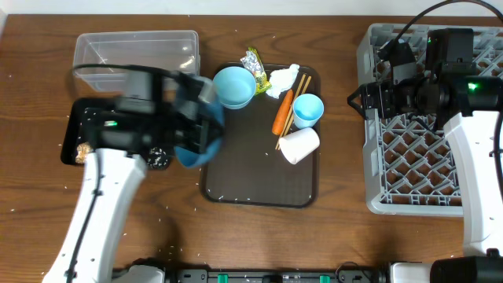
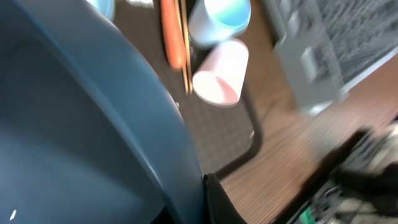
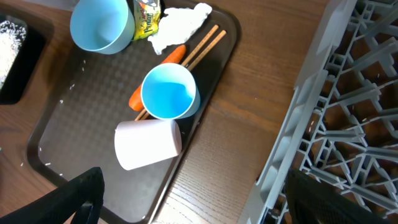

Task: Sort waste into correct bins and load items into the dishwasher rack
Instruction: 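Lower the empty blue plate back onto the brown tray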

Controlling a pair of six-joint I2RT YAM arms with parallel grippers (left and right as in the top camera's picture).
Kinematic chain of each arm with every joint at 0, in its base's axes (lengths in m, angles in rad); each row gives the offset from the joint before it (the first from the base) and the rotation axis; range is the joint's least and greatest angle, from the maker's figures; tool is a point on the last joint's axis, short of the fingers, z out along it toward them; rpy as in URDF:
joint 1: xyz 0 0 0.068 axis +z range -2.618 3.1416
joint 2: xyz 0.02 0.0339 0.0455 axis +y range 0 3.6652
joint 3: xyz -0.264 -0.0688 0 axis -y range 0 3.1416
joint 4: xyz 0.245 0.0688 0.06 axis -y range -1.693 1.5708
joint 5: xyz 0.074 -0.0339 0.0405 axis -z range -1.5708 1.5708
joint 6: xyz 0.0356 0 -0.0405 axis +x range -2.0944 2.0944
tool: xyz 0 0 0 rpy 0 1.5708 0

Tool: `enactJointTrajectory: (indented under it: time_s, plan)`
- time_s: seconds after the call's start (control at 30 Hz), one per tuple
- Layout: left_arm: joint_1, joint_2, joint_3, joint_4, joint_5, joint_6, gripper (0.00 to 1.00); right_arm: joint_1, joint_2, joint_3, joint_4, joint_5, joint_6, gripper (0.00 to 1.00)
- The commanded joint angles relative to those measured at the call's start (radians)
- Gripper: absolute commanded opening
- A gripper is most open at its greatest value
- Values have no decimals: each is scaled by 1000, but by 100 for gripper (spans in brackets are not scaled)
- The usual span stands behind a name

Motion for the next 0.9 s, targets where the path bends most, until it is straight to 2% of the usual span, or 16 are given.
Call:
enactJointTrajectory:
  time_s: [0.0, 0.23, 0.6, 0.67, 0.7, 0.8, 0.87]
  plan:
    - [-132, 51, -1, -6, -216, -38, 6, -2, 3, 10, -1, -13, 2, 86]
    - [-352, 211, -1, 14, -332, -45, 6, -2, 3, 10, -8, -12, 2, 85]
    - [-472, 389, -1, 43, -347, -45, 7, -3, 3, 10, -8, -12, 2, 85]
    - [-472, 391, -1, 44, -348, -48, 17, -2, 3, 10, -8, -12, 2, 86]
    - [-470, 390, -1, 44, -347, -48, 28, -2, 3, 10, -8, -12, 2, 86]
    - [-470, 390, 0, 44, -347, -50, 45, -2, 3, 10, -8, -12, 2, 86]
    - [-470, 390, 5, 43, -347, -62, 52, -2, 3, 10, -5, -12, 2, 86]
